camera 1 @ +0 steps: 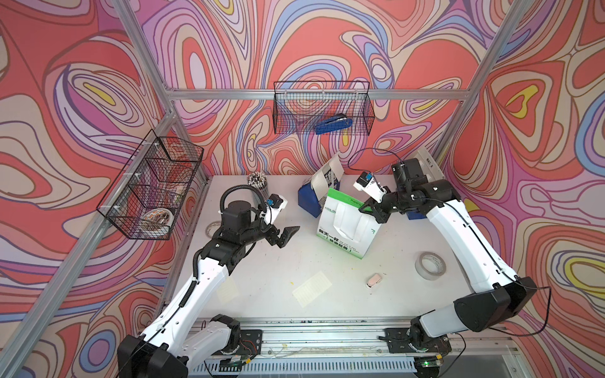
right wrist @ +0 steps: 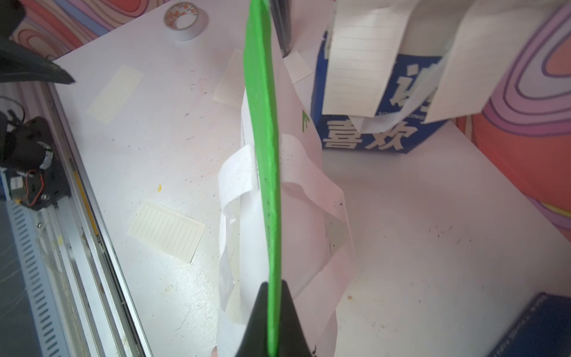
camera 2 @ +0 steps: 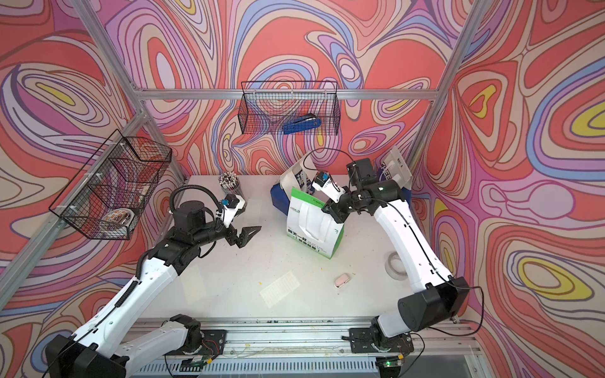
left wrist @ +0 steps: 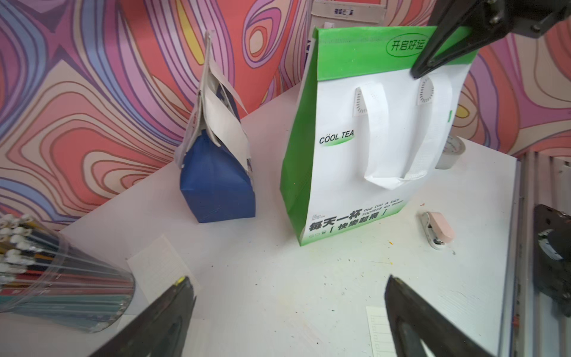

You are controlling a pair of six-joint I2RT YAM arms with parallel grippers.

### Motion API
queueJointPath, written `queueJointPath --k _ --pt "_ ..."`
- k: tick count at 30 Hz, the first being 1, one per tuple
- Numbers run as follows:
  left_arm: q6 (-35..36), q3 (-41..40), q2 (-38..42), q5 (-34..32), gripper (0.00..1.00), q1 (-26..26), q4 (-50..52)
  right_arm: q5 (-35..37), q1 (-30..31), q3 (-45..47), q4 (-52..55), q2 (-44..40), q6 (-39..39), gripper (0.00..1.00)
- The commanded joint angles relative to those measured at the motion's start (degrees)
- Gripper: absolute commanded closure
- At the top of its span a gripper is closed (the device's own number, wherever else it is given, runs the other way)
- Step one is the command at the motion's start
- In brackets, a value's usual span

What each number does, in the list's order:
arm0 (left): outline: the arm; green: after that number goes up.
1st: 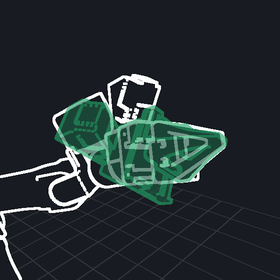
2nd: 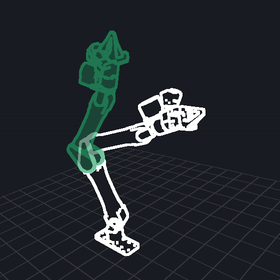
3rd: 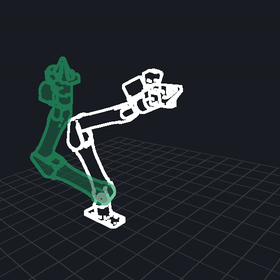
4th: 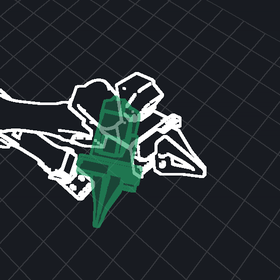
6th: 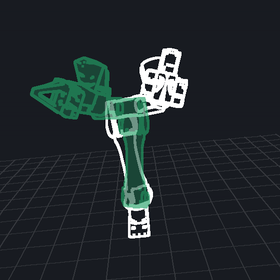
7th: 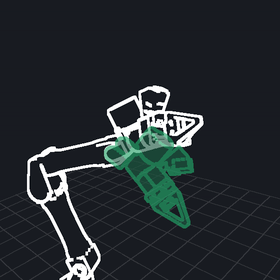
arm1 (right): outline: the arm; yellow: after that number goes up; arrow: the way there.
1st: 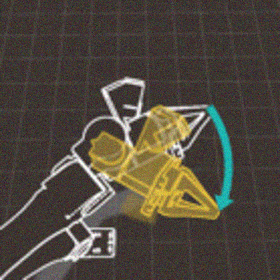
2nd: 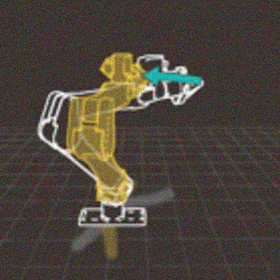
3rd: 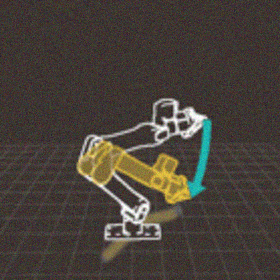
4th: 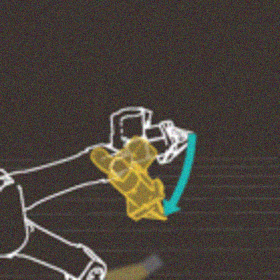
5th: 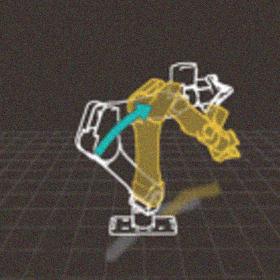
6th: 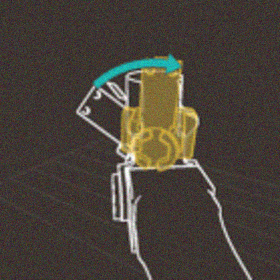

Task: Staple the receipts to the bags
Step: Move the takeout bag to the center of the board, then pick up the receipt from the center of the board.

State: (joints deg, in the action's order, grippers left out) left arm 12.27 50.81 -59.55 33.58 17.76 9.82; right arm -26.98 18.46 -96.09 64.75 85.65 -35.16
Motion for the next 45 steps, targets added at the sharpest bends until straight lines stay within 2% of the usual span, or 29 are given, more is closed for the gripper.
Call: queueJointPath --k 1,2,4,6,7,11,16,17,18,20,21,25,29,31,35,37,39,42,45 --pt "1.04 -1.62 2.76 6.94 0.04 -0.77 0.33 -3.97 4.15 1.16 -2.54 1.21 -10.01 1.0" --pt "-0.62 -2.07 2.77 5.63 0.03 -1.42 0.71 -4.42 5.0 0.57 -2.46 2.51 -11.85 1.0" --pt "-9.71 -3.38 1.91 2.36 0.05 -5.17 -0.71 -5.42 5.44 -0.69 -2.21 5.03 -13.78 1.0" --pt "-16.84 -6.25 1.63 8.71 0.11 -11.15 -4.8 -4.9 6.03 -2.33 -0.35 7.95 -17.84 1.0" --pt "-18.11 -7.82 2.33 10.23 0.12 -12.16 -6.94 -4.38 6.21 -2.71 0.19 9.04 -19.11 1.0" --pt "-16.15 -13.33 7.8 12.09 0.1 -12.31 -11.46 -3.18 6.39 -3.21 0.64 12.75 -23.73 1.0" --pt "-9.83 -13.13 9.35 11.35 0.08 -12.31 -3.21 -2.38 6.35 -2.64 -2.03 14.26 -26.68 0.98" --pt "-9.58 -12.65 9.09 9.76 0.08 -12.31 -1.36 -1.97 6.4 -2.59 -2.85 14.22 -26.33 0.91" --pt "-9.47 -12.23 8.95 8.93 0.08 -12.31 -0.28 -1.57 6.36 -2.41 -3.89 13.91 -25.99 0.8" --pt "-10.32 -12.39 9.16 8.06 0.08 -12.31 -0.51 -0.54 6.34 -0.36 -7.48 11.87 -24.45 0.67" --pt "-11.83 -12.61 9.43 5.84 0.07 -12.27 -1.19 -0.04 6.38 1.01 -9.76 10.33 -23.81 0.65" --pt "-22.27 -9.32 7.06 -13.35 0.04 -12.48 3.55 1.19 6.41 6.46 -19.82 3.59 -20.42 0.55" --pt "-30.03 -3.28 -0.33 -21.28 0.12 -12.5 10.3 -2.37 6.41 6.44 -22.06 -0.14 -20.08 0.53" --pt "-35.79 -1.05 -3.78 -24.09 0.12 -12.49 12.04 -3.27 6.41 7.35 -25.28 -2.46 -18.59 0.52" --pt "-47.54 -0.87 -9.67 -24.27 0.13 -12.41 11.14 -4.16 6.41 10.46 -32.82 -7.3 -14.82 0.47" --pt "-49.87 -0.18 -12.54 -24.29 0.14 -12.17 11.76 -5.2 6.37 11.91 -35.77 -9.22 -12.81 0.46" --pt "-49.43 0.69 -15.0 -23.26 0.16 -11.6 12.65 -9.29 6.44 13.62 -35.86 -10.76 -13.15 0.46" --pt "-47.99 -0.54 -15.64 -18.19 0.16 -10.99 12.66 -15.89 8.45 15.47 -30.6 -11.89 -17.27 0.45" --pt "-50.08 -2.81 -14.6 -18.09 0.16 -10.99 13.57 -13.69 16.71 18.02 -26.03 -11.99 -20.72 0.45"
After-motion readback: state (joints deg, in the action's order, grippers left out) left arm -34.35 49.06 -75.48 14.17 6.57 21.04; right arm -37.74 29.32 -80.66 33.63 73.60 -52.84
